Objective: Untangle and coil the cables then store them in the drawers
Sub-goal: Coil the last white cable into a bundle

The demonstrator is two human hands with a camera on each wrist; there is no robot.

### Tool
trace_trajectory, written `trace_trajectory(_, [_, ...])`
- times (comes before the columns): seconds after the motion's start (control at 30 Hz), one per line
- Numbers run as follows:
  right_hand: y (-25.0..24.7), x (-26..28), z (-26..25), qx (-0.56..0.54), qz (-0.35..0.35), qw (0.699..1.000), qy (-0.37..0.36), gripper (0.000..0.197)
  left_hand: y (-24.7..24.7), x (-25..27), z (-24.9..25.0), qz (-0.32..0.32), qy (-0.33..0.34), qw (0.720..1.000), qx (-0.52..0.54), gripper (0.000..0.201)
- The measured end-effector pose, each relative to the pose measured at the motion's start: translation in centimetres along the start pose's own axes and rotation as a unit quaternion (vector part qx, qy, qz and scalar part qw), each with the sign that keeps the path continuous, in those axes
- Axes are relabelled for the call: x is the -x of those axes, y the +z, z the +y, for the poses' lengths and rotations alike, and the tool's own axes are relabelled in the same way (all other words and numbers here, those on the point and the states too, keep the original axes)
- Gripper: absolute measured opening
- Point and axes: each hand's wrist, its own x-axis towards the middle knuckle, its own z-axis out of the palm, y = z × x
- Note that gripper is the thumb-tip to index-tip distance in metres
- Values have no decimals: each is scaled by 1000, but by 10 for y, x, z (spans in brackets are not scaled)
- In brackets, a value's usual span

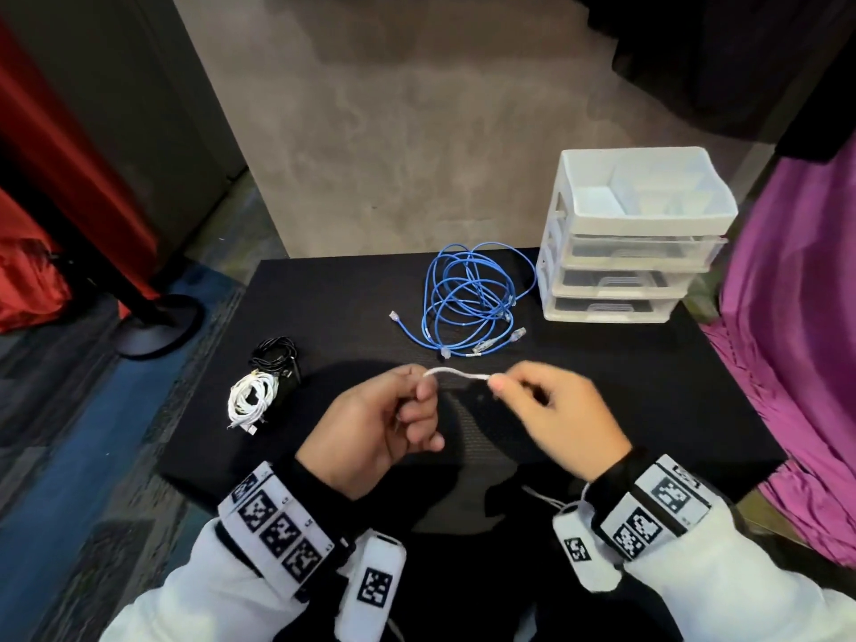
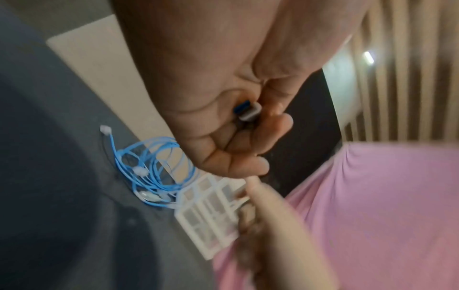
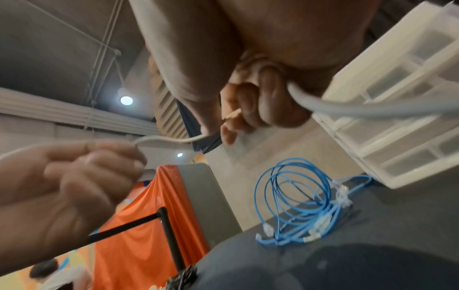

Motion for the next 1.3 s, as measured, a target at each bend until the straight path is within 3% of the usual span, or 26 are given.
trace_trajectory(0.13, [32,30,-5,-75,-106,991,27,31,4,3,15,11,64,986,153,23])
trace_trajectory(0.23, [44,56,-10,-41,-214,976,1,32,-2,-1,13,78,133,986,67,24])
trace_trajectory(0.33, [28,63,-25,12,-263,962,-69,25,-10,1,1,122,137,978,-104,27])
trace_trajectory(0.5, [-16,30,-46,47,-228,967,-103,20,-10,12,-29,53,59,967,-240,23])
trace_trajectory(0.57, [-24,17,-46,-8,-180,981,-74,17,-2,16,-30,12,9,979,-204,23])
trace_trajectory(0.67, [-21,8,-38,-126,-135,983,-16,31,8,18,-29,-26,-28,990,-137,26])
trace_trajectory(0.77, [-15,9,-33,-176,-150,973,3,35,10,21,-31,-37,-44,994,-96,35])
trace_trajectory(0.87, [-9,17,-34,-183,-185,965,31,23,7,25,-34,-43,-70,996,-26,38])
trace_trajectory(1.0, [3,25,-33,-284,-237,926,73,32,7,30,-40,-68,-75,995,13,31])
trace_trajectory(1.13, [9,24,-33,-351,-212,905,110,36,11,28,-39,-22,-68,997,-16,23])
trace_trajectory(1.3, [10,21,-34,-308,-155,934,97,18,5,21,-42,80,-55,991,-89,18])
